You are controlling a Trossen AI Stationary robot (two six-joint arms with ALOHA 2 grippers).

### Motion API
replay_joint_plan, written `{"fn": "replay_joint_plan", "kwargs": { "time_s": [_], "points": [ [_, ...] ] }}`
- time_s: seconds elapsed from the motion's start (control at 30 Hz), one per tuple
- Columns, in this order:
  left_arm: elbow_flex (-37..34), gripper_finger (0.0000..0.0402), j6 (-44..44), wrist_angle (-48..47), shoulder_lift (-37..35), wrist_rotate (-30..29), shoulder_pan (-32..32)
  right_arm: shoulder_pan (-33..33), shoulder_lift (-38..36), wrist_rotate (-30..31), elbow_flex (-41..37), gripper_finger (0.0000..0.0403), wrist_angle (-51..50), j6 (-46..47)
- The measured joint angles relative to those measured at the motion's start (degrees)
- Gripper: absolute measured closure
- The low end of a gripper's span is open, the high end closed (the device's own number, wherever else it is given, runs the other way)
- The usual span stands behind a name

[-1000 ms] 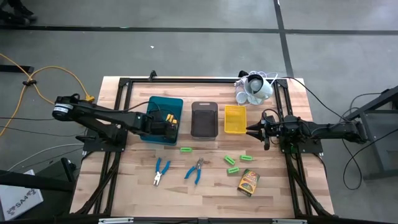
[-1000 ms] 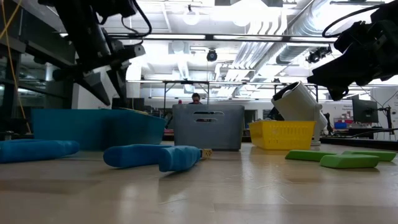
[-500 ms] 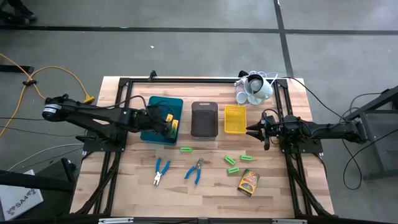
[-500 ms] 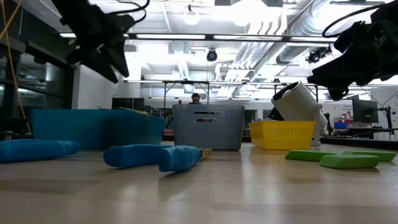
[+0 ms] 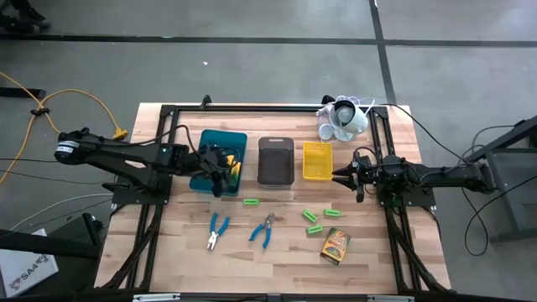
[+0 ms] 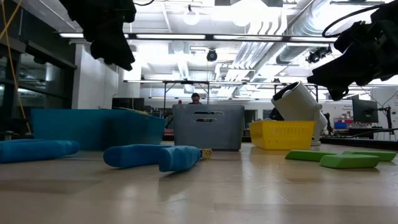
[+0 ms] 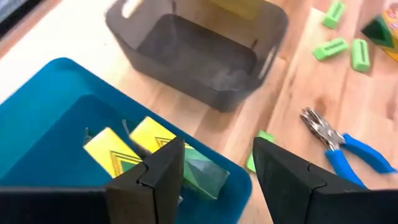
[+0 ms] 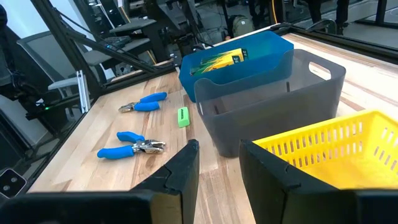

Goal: Pick & Place School Supplies
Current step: Put the crayon box into the blue bin

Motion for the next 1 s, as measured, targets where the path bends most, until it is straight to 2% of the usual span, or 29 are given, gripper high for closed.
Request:
{"fn": "replay_joint_plan", "kwargs": {
  "time_s": [0.27,0.77,1.0],
  "points": [
    [0.0,0.0216,2.3,1.2,0.0,3.5,0.0,0.0,0.0,0.0,0.0,0.0297,0.0,0.0],
    [0.0,0.0216,2.2,4.7,0.0,4.1,0.0,0.0,0.0,0.0,0.0,0.0297,0.0,0.0],
    [0.0,0.0216,4.6,5.2,0.0,11.7,0.0,0.0,0.0,0.0,0.0,0.0297,0.0,0.0]
  ]
}}
